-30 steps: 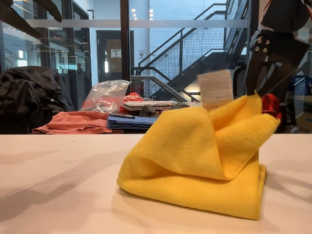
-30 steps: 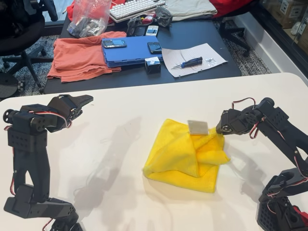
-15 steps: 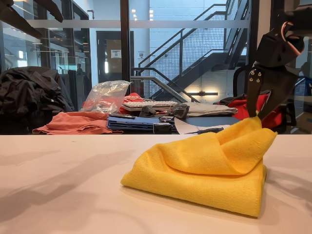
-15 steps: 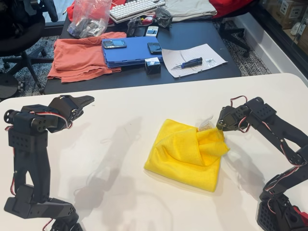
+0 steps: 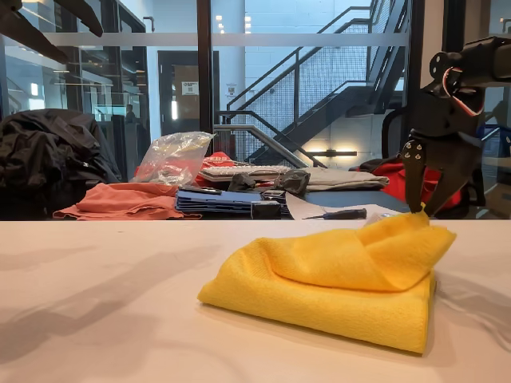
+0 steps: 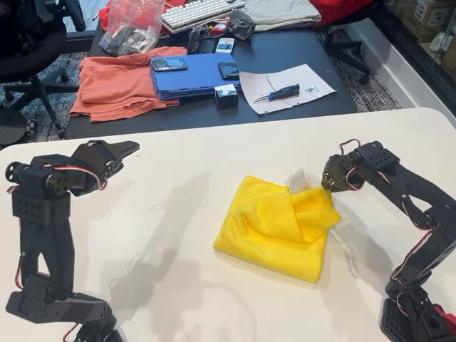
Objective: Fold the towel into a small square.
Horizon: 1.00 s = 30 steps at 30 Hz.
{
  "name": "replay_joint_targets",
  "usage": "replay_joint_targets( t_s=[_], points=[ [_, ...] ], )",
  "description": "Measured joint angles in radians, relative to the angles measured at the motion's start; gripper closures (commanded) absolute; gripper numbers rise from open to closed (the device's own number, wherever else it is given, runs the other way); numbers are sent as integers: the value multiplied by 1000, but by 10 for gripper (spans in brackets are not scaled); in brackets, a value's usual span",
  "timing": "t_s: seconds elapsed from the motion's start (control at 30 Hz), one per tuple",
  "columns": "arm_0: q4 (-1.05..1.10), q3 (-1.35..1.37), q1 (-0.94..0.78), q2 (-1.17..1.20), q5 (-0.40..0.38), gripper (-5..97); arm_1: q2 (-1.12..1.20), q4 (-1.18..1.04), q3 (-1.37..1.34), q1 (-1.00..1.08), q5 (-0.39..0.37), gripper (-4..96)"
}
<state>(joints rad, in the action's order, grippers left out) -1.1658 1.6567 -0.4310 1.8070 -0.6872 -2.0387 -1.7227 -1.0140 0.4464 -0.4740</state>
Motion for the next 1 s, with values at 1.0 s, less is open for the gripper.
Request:
replay_joint_targets(
  t_s=[1.0],
  points=[
    [-160,-55,89,-107,9,667,0,0,0,0,3,700]
  ],
)
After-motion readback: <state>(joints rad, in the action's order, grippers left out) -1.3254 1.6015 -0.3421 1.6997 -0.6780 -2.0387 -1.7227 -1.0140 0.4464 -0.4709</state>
